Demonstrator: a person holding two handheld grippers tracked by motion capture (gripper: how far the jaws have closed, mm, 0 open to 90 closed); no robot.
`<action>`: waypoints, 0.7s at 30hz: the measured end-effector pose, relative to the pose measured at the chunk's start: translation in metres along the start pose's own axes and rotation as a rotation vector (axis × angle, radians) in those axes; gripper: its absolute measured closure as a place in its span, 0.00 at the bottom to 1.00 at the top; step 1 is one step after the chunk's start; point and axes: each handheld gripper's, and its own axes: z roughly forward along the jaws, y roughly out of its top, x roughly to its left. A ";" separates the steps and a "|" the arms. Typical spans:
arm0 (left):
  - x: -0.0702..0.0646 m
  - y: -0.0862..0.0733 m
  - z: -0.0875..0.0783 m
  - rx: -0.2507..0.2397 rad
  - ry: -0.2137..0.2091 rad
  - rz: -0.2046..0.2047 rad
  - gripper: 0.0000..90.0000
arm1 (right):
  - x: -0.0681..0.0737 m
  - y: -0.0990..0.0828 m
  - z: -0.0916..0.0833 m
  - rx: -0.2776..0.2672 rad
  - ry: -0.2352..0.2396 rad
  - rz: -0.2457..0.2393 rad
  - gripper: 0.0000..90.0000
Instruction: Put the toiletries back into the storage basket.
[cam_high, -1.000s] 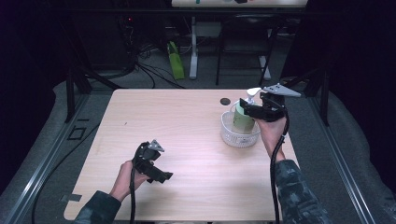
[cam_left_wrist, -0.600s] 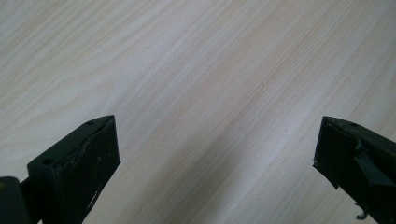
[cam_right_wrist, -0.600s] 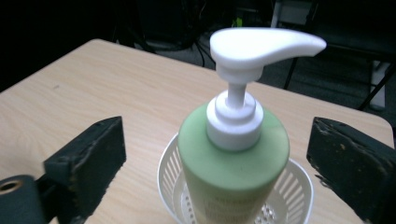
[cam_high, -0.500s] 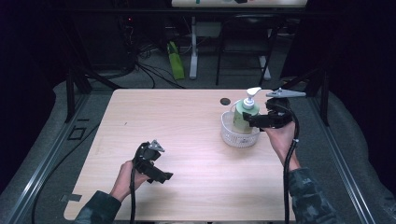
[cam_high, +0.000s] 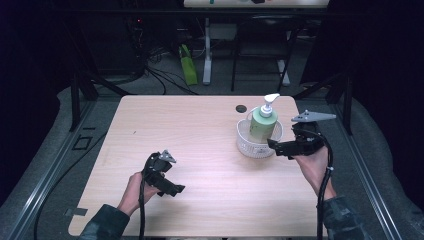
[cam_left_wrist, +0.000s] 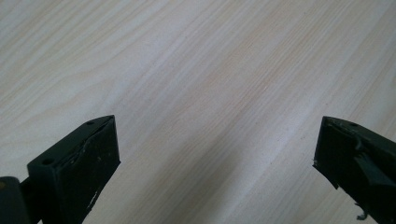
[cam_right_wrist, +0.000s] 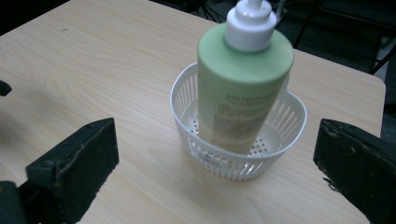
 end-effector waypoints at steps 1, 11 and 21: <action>0.000 0.000 0.000 -0.002 0.002 -0.001 0.00 | 0.001 -0.004 -0.001 0.001 -0.003 -0.005 0.00; -0.001 0.000 0.001 0.005 0.000 0.005 0.00 | 0.018 -0.050 -0.004 0.067 -0.037 -0.064 0.00; 0.000 0.001 0.002 0.020 -0.001 0.010 0.00 | 0.009 -0.101 0.012 0.252 -0.023 -0.051 0.00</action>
